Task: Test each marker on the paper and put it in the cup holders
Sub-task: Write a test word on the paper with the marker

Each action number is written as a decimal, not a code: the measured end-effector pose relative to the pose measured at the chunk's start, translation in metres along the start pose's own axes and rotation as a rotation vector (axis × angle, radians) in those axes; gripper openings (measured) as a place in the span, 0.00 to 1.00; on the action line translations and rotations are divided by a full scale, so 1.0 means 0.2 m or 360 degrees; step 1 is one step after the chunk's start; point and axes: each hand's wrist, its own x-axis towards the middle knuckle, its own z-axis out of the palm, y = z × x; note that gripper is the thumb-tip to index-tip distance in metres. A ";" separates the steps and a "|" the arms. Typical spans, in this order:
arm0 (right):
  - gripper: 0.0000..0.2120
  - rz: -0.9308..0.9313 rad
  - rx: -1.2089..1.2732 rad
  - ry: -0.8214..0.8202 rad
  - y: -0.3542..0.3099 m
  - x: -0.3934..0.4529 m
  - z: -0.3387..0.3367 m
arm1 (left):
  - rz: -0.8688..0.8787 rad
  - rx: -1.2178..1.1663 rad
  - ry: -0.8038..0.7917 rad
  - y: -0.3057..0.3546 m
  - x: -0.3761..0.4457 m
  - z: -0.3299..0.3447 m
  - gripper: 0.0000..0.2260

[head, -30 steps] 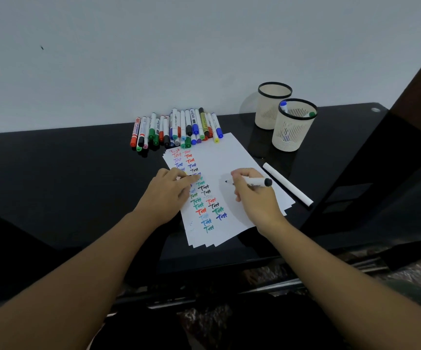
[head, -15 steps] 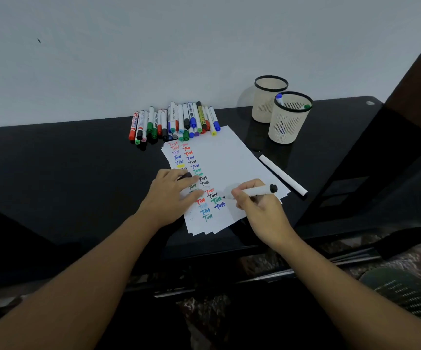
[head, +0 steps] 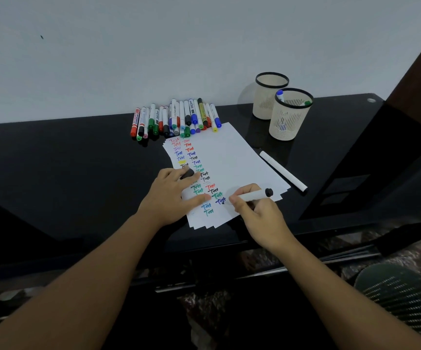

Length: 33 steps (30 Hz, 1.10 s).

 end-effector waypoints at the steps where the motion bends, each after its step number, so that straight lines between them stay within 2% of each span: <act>1: 0.05 -0.0004 -0.0002 -0.0008 0.00 0.00 0.00 | -0.0004 -0.0001 -0.0004 0.00 0.00 0.00 0.43; 13: 0.06 0.0017 -0.0057 -0.0040 -0.02 0.01 -0.02 | -0.0002 0.0003 0.0011 0.00 0.00 0.01 0.41; 25: 0.03 -0.0050 -0.0127 -0.0052 -0.02 -0.01 -0.01 | -0.0001 -0.0026 0.0056 0.00 0.00 0.01 0.41; 33: 0.08 -0.0079 -0.0192 -0.0064 -0.02 0.00 0.00 | 0.0005 0.0002 0.0047 0.00 0.01 0.01 0.40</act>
